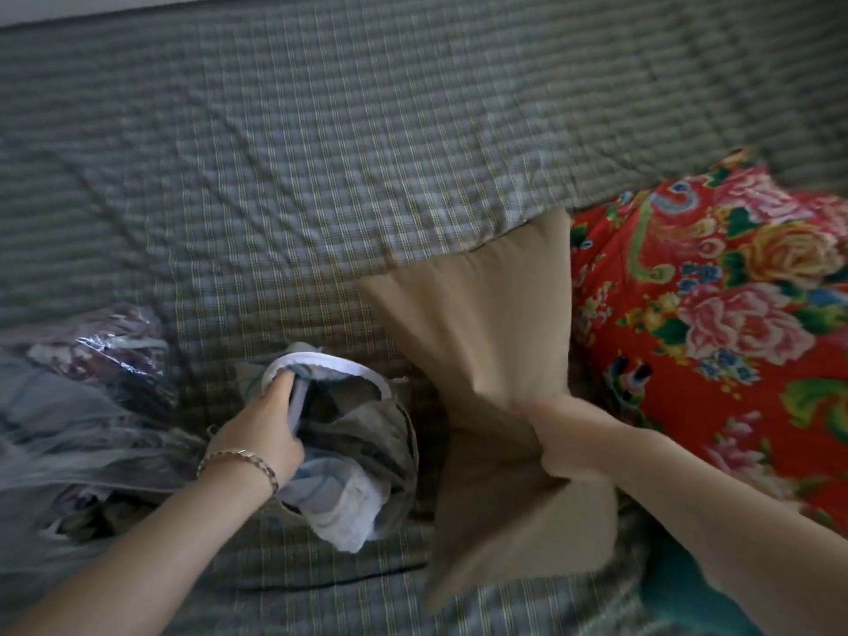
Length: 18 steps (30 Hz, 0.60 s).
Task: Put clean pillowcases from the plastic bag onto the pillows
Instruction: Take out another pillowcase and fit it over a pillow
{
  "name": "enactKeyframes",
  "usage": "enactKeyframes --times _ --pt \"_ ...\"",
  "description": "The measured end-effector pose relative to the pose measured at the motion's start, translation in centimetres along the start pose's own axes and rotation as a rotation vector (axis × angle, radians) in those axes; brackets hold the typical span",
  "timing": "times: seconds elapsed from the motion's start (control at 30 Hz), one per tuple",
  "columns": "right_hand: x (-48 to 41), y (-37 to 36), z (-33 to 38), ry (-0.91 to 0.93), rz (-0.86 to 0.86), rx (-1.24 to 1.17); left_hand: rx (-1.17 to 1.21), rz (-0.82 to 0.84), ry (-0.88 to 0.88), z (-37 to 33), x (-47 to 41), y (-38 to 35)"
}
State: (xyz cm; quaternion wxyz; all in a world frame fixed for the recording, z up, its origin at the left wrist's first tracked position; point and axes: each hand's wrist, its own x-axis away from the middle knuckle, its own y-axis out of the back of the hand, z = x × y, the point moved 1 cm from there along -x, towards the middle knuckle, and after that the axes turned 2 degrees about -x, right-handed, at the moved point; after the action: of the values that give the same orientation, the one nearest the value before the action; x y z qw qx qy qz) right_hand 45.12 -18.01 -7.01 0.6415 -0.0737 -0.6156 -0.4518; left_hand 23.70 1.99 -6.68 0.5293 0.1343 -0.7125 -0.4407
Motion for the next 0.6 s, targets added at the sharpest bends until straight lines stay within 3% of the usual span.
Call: enactKeyframes --times 0.1,0.23,0.3,0.37,0.47,0.6 --pt "3.7 -1.7 1.4 0.102 0.158 0.148 -0.022 0.02 -0.038 0.0 0.9 0.5" --pt "5.8 -5.3 1.3 0.086 0.184 0.152 -0.163 0.141 -0.06 0.9 3.1 -0.1" --pt "4.5 -7.4 0.3 -0.025 0.108 -0.056 -0.22 0.269 -0.084 1.2 4.1 -1.8" --pt "2.6 -8.7 -0.9 -0.164 -0.108 -0.396 -0.214 0.368 -0.078 1.4 4.5 -3.7" --pt "-0.6 -9.0 -2.5 -0.375 -0.392 -0.734 -0.14 0.34 -0.14 1.1 4.7 -5.6" --pt "-4.9 -9.5 -2.4 -0.466 -0.317 -0.708 -0.511 0.296 -0.34 -0.9 4.7 -8.6"
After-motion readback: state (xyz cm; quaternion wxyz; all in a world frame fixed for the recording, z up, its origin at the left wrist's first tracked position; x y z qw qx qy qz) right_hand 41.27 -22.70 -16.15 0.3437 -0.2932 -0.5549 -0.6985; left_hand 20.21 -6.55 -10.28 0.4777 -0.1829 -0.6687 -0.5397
